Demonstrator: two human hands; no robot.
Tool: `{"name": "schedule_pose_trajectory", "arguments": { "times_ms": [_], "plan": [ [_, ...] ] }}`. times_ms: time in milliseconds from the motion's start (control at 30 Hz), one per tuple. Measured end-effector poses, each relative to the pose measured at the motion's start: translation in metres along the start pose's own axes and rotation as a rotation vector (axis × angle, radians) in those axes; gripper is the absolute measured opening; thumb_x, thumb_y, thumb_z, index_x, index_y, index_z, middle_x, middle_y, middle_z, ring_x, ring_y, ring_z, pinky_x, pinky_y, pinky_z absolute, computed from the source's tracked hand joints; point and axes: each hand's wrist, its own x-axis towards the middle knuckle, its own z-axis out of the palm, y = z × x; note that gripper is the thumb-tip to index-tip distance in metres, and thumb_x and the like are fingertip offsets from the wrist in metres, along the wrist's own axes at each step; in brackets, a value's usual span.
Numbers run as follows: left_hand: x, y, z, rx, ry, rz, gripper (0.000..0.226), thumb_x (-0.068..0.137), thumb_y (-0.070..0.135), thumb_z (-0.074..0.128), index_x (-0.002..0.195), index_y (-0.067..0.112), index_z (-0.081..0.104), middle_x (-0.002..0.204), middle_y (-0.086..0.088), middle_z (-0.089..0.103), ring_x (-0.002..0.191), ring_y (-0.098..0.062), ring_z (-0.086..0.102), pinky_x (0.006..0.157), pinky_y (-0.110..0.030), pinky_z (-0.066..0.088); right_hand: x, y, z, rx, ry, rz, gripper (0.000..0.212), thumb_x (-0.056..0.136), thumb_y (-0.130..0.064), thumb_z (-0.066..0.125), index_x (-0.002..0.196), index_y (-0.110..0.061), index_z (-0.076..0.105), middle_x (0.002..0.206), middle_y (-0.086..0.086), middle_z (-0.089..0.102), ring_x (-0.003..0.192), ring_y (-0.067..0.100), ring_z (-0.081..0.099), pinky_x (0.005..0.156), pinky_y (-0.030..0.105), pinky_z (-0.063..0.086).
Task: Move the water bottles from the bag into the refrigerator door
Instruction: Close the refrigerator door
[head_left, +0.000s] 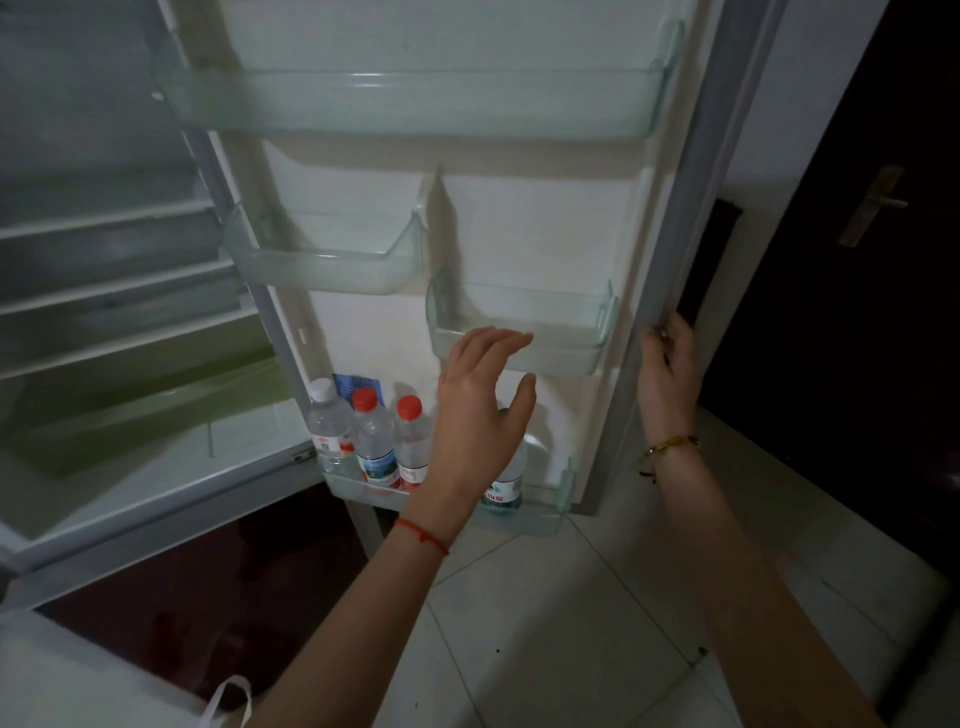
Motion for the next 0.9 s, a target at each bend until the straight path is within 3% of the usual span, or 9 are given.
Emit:
{"name": "schedule_pose_trajectory", "arguments": {
  "times_ms": [133, 367, 467, 567, 733, 900],
  "plan": [
    [-0.010, 0.006, -0.006, -0.020, 0.014, -0.012, 0.037, 0.088, 0.012, 0.062, 0.125, 0.011, 0.064, 0.126, -0.004, 0.061, 0.128, -0.020, 0.047, 0.111, -0.021, 0.033, -0.017, -0.004, -0.002, 0.043, 0.022, 0.003, 0.047, 0.094, -0.029, 0.047, 0.140, -0.019, 0.044, 0.138, 0.002, 0.054, 0.125, 0.015, 0.051, 0.109, 0.031, 0.038],
    [-0.034, 0.011, -0.029, -0.049, 0.002, -0.034, 0.036, 0.090, 0.014, 0.063, 0.126, 0.014, 0.063, 0.130, -0.003, 0.058, 0.136, -0.024, 0.043, 0.114, -0.029, 0.034, -0.061, -0.011, -0.007, 0.069, 0.062, 0.027, 0.054, 0.092, -0.031, 0.050, 0.144, -0.020, 0.039, 0.143, 0.000, 0.047, 0.129, 0.013, 0.046, 0.110, 0.029, 0.035],
    [-0.045, 0.014, -0.043, -0.039, -0.014, -0.030, 0.036, 0.089, 0.016, 0.064, 0.125, 0.014, 0.064, 0.131, -0.003, 0.058, 0.138, -0.025, 0.041, 0.114, -0.017, 0.028, -0.084, -0.017, -0.009, 0.091, 0.073, 0.018, 0.053, 0.092, -0.029, 0.050, 0.144, -0.021, 0.038, 0.145, -0.003, 0.045, 0.132, 0.012, 0.044, 0.109, 0.025, 0.032],
    [-0.057, 0.019, -0.059, -0.047, -0.028, -0.027, 0.036, 0.089, 0.016, 0.065, 0.124, 0.013, 0.064, 0.132, -0.002, 0.059, 0.139, -0.023, 0.040, 0.111, -0.006, 0.020, -0.109, -0.023, -0.009, 0.111, 0.094, 0.007, 0.058, 0.087, -0.035, 0.049, 0.143, -0.023, 0.039, 0.144, -0.004, 0.046, 0.132, 0.012, 0.044, 0.114, 0.034, 0.033],
    [-0.082, 0.026, -0.083, -0.052, -0.062, -0.030, 0.036, 0.089, 0.018, 0.065, 0.125, 0.015, 0.064, 0.135, 0.000, 0.058, 0.141, -0.019, 0.039, 0.116, -0.030, 0.033, -0.154, -0.033, -0.009, 0.102, 0.091, 0.017, 0.062, 0.087, -0.040, 0.048, 0.146, -0.028, 0.033, 0.148, -0.006, 0.041, 0.135, 0.013, 0.041, 0.114, 0.044, 0.034],
    [-0.108, 0.036, -0.107, -0.086, -0.064, -0.040, 0.036, 0.090, 0.018, 0.064, 0.126, 0.016, 0.063, 0.137, 0.000, 0.057, 0.142, -0.017, 0.036, 0.116, -0.032, 0.033, -0.199, -0.043, -0.016, 0.109, 0.041, 0.023, 0.064, 0.086, -0.042, 0.048, 0.147, -0.034, 0.030, 0.153, -0.012, 0.033, 0.140, 0.008, 0.033, 0.116, 0.044, 0.030]
  ]
}}
